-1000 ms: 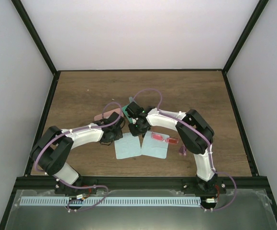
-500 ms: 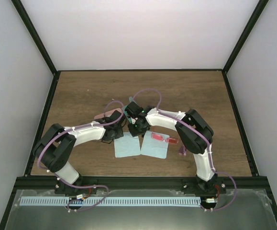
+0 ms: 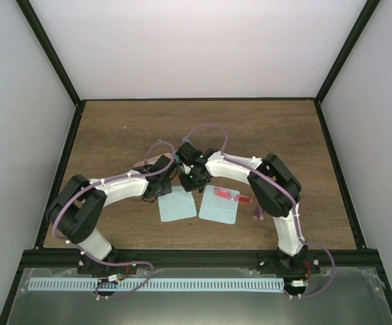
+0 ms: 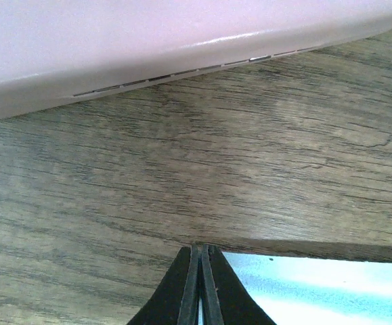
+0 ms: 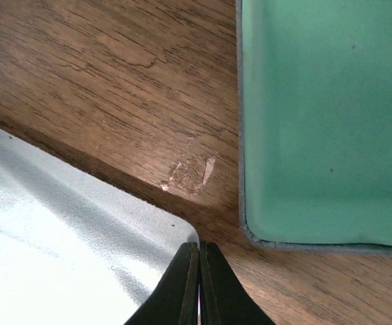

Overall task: Organize the sunglasses
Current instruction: Fold the glasses cleaning cloth at the center of the board.

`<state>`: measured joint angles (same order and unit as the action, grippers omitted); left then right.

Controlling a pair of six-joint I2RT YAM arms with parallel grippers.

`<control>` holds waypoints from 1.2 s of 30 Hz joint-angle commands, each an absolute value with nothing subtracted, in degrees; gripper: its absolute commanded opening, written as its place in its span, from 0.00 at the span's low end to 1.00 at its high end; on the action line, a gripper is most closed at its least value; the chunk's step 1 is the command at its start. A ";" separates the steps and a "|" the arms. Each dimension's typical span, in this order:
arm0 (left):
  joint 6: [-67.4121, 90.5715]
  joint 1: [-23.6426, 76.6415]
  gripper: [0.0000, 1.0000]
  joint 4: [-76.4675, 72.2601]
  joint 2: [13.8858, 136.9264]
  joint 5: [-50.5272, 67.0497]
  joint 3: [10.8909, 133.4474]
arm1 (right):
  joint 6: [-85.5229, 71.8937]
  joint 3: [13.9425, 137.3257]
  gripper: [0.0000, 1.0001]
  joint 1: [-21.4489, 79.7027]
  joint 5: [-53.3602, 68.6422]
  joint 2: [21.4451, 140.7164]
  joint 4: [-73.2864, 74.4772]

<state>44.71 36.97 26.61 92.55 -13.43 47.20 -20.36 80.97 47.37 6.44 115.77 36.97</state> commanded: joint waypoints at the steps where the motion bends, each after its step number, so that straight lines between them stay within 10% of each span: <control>1: 43.92 36.67 0.04 27.75 90.34 -14.29 47.37 | -19.67 83.22 0.01 47.16 6.83 116.13 37.01; 36: 43.15 36.74 0.04 28.83 85.57 -12.04 45.56 | -19.68 82.40 0.01 47.57 7.38 112.58 36.32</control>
<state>43.22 36.88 28.42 87.55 -12.34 46.39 -20.16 82.70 47.40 7.31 115.39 36.56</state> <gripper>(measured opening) 0.044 0.010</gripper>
